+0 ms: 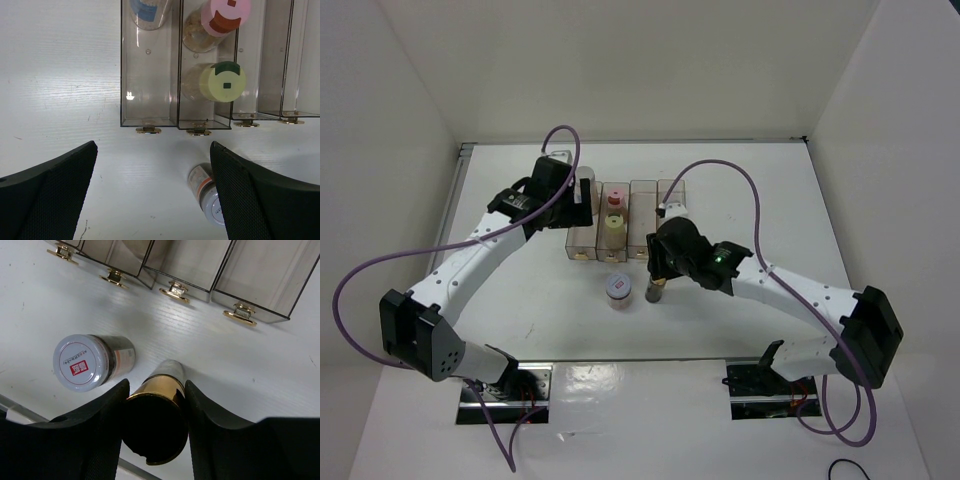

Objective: Organize the condiment bottles

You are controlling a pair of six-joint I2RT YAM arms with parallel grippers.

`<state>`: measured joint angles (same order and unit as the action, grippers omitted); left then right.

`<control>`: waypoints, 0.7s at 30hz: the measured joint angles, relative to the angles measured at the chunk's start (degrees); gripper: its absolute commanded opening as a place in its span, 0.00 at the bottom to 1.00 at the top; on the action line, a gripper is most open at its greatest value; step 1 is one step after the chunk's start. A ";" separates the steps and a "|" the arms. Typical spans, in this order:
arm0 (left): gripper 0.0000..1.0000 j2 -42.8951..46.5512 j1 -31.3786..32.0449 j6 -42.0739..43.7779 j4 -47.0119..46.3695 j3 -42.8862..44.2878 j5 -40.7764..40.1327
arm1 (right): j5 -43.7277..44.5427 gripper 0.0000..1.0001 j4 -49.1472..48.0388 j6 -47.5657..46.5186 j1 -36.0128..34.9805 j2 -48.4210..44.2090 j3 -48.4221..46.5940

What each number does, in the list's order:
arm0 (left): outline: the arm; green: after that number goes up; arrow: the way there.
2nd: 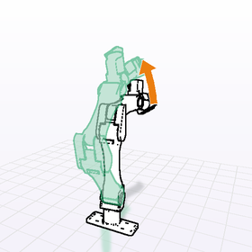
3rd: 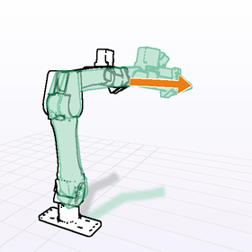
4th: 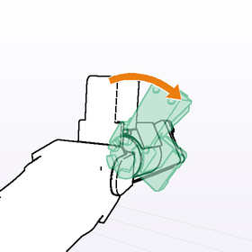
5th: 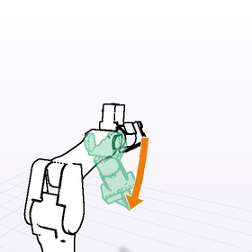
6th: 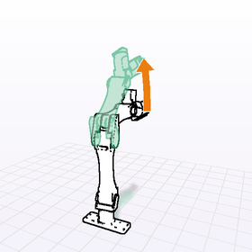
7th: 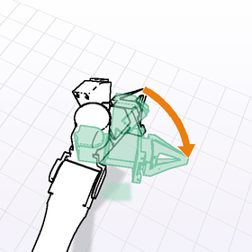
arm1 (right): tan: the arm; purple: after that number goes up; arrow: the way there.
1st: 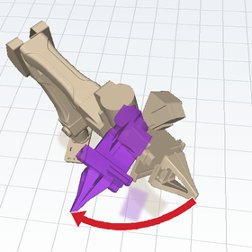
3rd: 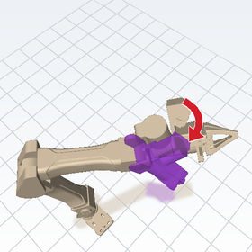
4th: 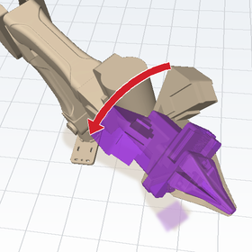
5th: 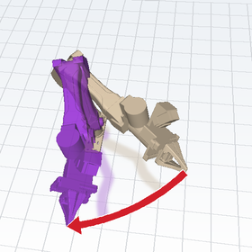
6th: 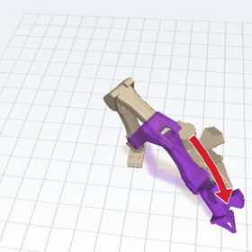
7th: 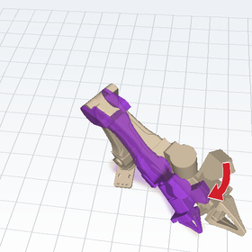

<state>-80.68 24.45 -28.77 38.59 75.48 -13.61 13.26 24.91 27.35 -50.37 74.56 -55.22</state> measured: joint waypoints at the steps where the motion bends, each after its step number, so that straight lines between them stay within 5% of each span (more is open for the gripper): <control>1: 0.99 -0.02 0.00 0.02 -0.02 -0.02 0.00 | 0.28 0.36 0.00 0.07 0.00 0.02 -0.11; 6: 0.99 -0.02 -0.33 0.02 -0.07 -0.20 0.04 | 1.22 0.15 1.20 -0.02 -0.02 1.16 -1.64; 21: 0.99 0.00 -3.69 0.13 -0.15 -0.31 0.55 | 10.54 0.12 5.64 -10.73 0.17 2.75 -24.90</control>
<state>-80.68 20.75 -28.64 38.44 75.18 -13.06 23.79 30.55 16.62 -50.19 77.32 -80.12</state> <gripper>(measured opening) 0.992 0.512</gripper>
